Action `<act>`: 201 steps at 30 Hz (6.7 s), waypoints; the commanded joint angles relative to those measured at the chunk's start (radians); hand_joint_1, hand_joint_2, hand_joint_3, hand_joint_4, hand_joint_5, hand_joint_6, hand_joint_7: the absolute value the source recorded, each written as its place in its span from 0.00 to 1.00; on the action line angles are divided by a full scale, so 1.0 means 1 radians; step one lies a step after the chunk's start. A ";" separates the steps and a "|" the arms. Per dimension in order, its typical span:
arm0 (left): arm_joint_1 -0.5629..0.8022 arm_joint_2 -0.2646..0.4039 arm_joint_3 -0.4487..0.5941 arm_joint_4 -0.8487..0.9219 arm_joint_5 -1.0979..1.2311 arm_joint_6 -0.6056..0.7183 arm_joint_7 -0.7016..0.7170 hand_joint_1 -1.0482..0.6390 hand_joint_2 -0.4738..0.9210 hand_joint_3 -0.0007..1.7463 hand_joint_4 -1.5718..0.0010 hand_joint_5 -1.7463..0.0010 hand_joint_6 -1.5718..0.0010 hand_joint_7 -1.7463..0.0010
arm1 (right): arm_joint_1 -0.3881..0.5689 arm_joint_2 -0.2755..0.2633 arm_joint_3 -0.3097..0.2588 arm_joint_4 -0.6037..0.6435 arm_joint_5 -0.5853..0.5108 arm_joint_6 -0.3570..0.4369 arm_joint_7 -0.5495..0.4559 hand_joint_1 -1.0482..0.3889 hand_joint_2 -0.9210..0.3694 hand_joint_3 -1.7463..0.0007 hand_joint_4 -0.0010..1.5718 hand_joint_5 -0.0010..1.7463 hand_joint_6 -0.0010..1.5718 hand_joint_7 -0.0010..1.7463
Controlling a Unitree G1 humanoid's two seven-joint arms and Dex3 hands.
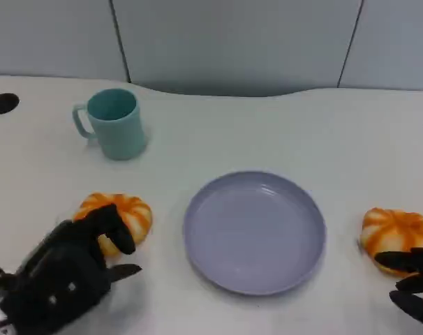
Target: Grasp the bread from the table and place it into the plate.
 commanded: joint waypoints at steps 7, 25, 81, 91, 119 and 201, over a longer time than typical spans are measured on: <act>0.015 0.186 -0.046 -0.330 0.515 0.043 0.057 0.24 1.00 0.01 0.82 0.66 0.69 0.98 | -0.012 0.001 0.012 -0.016 -0.012 0.031 -0.010 0.53 0.00 0.81 0.42 0.37 0.52 0.00; -0.237 0.184 -0.166 -0.242 0.525 0.254 -0.430 0.12 0.96 0.00 1.00 0.96 0.98 1.00 | 0.000 0.009 0.013 -0.023 -0.001 0.003 -0.012 0.54 0.00 0.81 0.41 0.41 0.52 0.00; -0.729 -0.091 -0.421 0.980 0.355 0.213 0.012 0.48 0.96 0.00 0.90 0.27 0.87 0.32 | 0.042 0.009 -0.004 -0.095 0.001 0.012 -0.029 0.55 0.00 0.80 0.40 0.36 0.51 0.00; -0.730 -0.094 -0.416 1.048 0.325 0.154 0.150 0.49 0.99 0.01 0.70 0.12 0.65 0.50 | 0.028 0.010 -0.001 -0.080 0.001 -0.002 -0.038 0.56 0.00 0.81 0.41 0.34 0.51 0.01; -0.627 0.048 -0.251 0.685 0.185 -0.042 0.279 0.56 0.94 0.05 0.52 0.00 0.66 0.00 | 0.003 0.030 0.024 -0.055 -0.025 -0.007 -0.060 0.55 0.00 0.81 0.43 0.34 0.52 0.01; -0.936 -0.087 -0.362 0.550 0.044 -0.366 -0.614 0.17 0.93 0.00 0.86 0.93 0.66 0.96 | -0.013 0.028 0.035 -0.032 -0.022 -0.003 -0.060 0.55 0.00 0.80 0.43 0.33 0.52 0.00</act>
